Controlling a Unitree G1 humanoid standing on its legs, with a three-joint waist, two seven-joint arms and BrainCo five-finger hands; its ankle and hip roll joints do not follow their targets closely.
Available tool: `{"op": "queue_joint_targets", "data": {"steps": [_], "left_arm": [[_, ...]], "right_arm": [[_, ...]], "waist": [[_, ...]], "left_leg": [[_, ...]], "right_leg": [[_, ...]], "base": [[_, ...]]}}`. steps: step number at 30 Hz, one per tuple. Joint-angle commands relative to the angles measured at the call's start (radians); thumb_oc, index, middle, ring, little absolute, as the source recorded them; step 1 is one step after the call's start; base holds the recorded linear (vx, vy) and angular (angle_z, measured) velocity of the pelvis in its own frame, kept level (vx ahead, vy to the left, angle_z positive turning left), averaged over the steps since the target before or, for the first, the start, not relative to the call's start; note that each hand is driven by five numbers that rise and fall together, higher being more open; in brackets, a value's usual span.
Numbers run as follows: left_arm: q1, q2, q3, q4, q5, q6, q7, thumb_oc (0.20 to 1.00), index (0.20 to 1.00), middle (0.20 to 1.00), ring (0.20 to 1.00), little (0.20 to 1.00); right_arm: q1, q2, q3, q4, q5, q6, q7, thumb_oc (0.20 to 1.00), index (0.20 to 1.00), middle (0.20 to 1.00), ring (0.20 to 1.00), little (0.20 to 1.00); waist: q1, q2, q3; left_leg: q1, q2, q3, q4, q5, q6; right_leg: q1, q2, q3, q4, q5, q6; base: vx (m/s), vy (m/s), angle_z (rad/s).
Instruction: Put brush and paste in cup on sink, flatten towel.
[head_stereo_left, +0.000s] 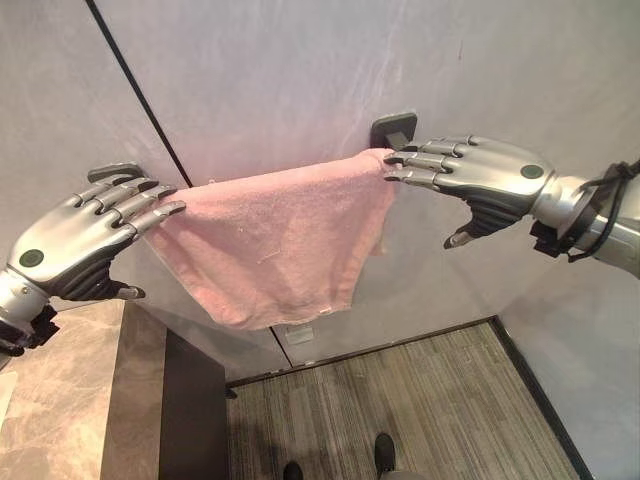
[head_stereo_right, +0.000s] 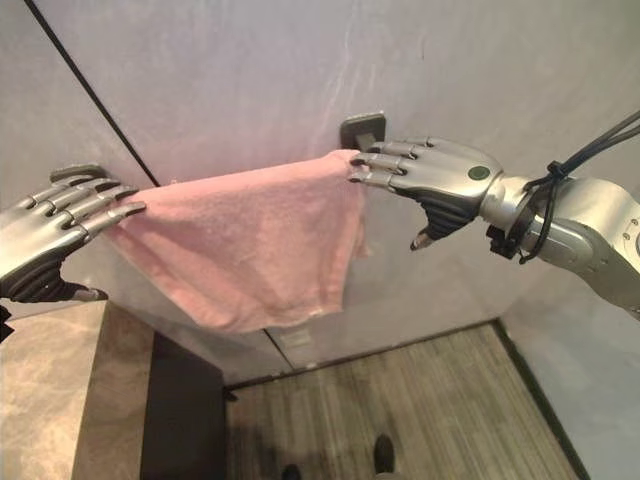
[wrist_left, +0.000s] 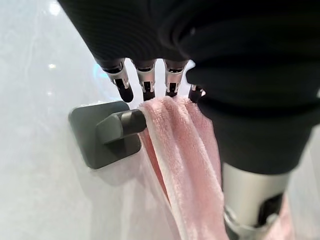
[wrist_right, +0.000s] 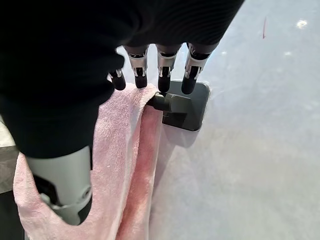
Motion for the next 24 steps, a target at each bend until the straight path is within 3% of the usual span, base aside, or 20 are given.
{"op": "queue_joint_targets", "data": {"steps": [1, 2, 3, 4, 5, 7, 12, 18, 24], "left_arm": [[-0.067, -0.045, -0.041, 0.030, -0.081, 0.038, 0.027, 1.000, 1.000, 1.000, 1.000, 1.000], [-0.124, -0.112, -0.091, 0.027, -0.126, 0.036, 0.055, 1.000, 1.000, 1.000, 1.000, 1.000], [-0.133, -0.109, -0.099, 0.028, -0.126, 0.036, 0.054, 1.000, 1.000, 1.000, 1.000, 1.000], [-0.219, -0.230, -0.184, 0.030, -0.220, 0.031, 0.094, 1.000, 1.000, 1.000, 1.000, 1.000], [-0.226, -0.228, -0.191, 0.032, -0.219, 0.031, 0.094, 1.000, 1.000, 1.000, 1.000, 1.000], [-0.345, -0.403, -0.313, 0.069, -0.347, 0.022, 0.132, 1.000, 1.000, 1.000, 1.000, 1.000], [-0.502, -0.640, -0.432, 0.120, -0.512, -0.011, 0.166, 1.000, 1.000, 1.000, 1.000, 1.000], [-0.513, -0.786, -0.442, 0.053, -0.612, -0.043, 0.163, 1.000, 1.000, 1.000, 1.000, 1.000], [-0.383, -0.827, -0.348, 0.045, -0.595, -0.043, 0.163, 1.000, 1.000, 1.000, 1.000, 1.000]], "right_arm": [[0.100, 0.064, -0.057, 0.050, 0.034, 0.030, -0.013, 1.000, 1.000, 1.000, 1.000, 1.000], [0.150, 0.119, -0.123, 0.052, 0.037, 0.034, -0.048, 1.000, 1.000, 1.000, 1.000, 1.000], [0.164, 0.116, -0.137, 0.049, 0.035, 0.034, -0.049, 1.000, 1.000, 1.000, 1.000, 1.000], [0.233, 0.233, -0.214, 0.058, 0.087, 0.045, -0.095, 1.000, 1.000, 1.000, 1.000, 1.000], [0.243, 0.231, -0.225, 0.056, 0.087, 0.045, -0.095, 1.000, 1.000, 1.000, 1.000, 1.000], [0.287, 0.418, -0.273, 0.079, 0.130, 0.070, -0.159, 1.000, 1.000, 1.000, 1.000, 1.000], [0.282, 0.698, -0.325, 0.112, 0.204, 0.052, -0.296, 1.000, 1.000, 1.000, 1.000, 1.000], [0.358, 0.898, -0.439, 0.005, 0.272, -0.005, -0.365, 1.000, 1.000, 1.000, 1.000, 1.000], [0.578, 0.953, -0.611, -0.078, 0.279, -0.033, -0.380, 1.000, 1.000, 1.000, 1.000, 1.000]], "waist": [[-0.015, -0.049, -0.020], [-0.016, -0.053, -0.023], [-0.012, -0.053, -0.022], [-0.014, -0.058, -0.024], [-0.010, -0.059, -0.024], [-0.006, -0.069, -0.033], [-0.005, -0.083, -0.050], [-0.011, -0.089, -0.065], [-0.018, -0.087, -0.074]], "left_leg": [[0.006, 0.027, 0.005, 0.002, 0.027, -0.024], [0.006, 0.026, 0.004, 0.002, 0.026, -0.024], [0.006, 0.026, 0.003, 0.002, 0.025, -0.024], [0.015, 0.027, 0.000, 0.002, 0.017, -0.021], [0.012, 0.027, -0.001, 0.002, 0.022, -0.021], [0.016, 0.028, -0.006, 0.002, 0.018, -0.015], [0.019, 0.029, -0.019, 0.002, 0.012, -0.005], [0.026, 0.026, -0.017, 0.002, 0.008, 0.004], [0.028, 0.030, -0.007, 0.002, 0.008, 0.006]], "right_leg": [[0.098, -0.105, -0.013, -0.001, -0.065, 0.101], [0.101, -0.103, -0.015, -0.001, -0.068, 0.099], [0.102, -0.103, -0.016, -0.001, -0.068, 0.099], [0.113, -0.103, -0.020, -0.001, -0.075, 0.098], [0.110, -0.103, -0.020, -0.001, -0.071, 0.097], [0.119, -0.102, -0.021, -0.001, -0.075, 0.091], [0.128, -0.101, -0.024, -0.001, -0.075, 0.082], [0.128, -0.099, -0.012, -0.001, -0.070, 0.082], [0.117, -0.099, 0.001, -0.001, -0.066, 0.085]], "base": [[0.00, 0.000, 0.00], [0.00, 0.000, 0.00], [0.00, 0.000, 0.00], [0.00, 0.000, 0.00], [0.00, -0.007, 0.08], [0.00, -0.011, 0.14], [-0.01, -0.006, 0.06], [-0.01, 0.005, 0.00], [-0.02, 0.010, -0.03]]}}
